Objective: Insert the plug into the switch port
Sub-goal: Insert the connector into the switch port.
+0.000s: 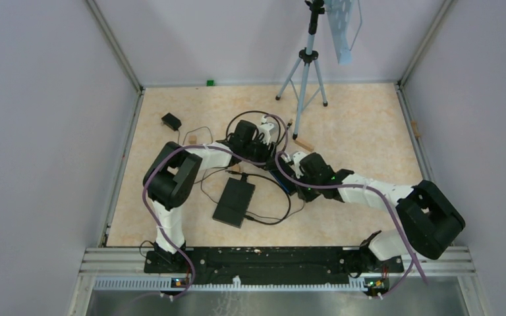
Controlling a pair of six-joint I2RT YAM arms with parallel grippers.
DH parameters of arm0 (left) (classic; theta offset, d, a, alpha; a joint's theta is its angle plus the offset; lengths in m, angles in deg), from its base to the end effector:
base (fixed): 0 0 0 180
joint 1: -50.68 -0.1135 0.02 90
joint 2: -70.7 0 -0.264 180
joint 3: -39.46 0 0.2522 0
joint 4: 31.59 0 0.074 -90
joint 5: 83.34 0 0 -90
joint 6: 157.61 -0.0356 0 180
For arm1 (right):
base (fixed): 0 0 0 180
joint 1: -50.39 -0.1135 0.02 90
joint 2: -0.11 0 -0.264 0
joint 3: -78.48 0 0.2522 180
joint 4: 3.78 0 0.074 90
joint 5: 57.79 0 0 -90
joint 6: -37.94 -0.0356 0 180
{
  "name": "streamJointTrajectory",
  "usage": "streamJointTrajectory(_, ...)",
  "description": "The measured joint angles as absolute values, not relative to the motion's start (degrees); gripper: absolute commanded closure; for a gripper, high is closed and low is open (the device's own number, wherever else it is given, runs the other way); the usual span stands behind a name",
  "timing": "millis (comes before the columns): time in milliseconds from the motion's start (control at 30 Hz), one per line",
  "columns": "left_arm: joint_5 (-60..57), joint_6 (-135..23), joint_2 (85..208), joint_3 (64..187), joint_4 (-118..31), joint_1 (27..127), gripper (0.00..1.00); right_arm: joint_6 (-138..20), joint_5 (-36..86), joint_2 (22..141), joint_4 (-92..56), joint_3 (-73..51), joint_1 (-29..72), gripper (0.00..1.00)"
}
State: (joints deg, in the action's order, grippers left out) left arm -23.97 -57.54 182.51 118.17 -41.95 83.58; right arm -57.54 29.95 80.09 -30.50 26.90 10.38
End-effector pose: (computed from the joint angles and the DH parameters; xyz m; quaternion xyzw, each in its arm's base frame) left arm 0.3304 -0.2354 0.1489 0.2776 0.8479 -0.3653 0.2657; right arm 0.1971 0.1673 0.1636 -0.2887 0.9091 0.1332 0.2691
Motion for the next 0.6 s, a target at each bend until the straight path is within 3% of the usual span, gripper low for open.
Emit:
streamJointTrajectory(433,-26.96,-62.59,182.48,116.09,-36.77,84.37,0.57,-52.97,29.07,80.07,-29.86,27.99,10.38,1.0)
streamJointTrajectory(600,-26.48,-63.99,182.48,116.22,-36.2,85.11,0.52,-51.07,28.14,80.07,-29.91,27.99,10.4,1.0)
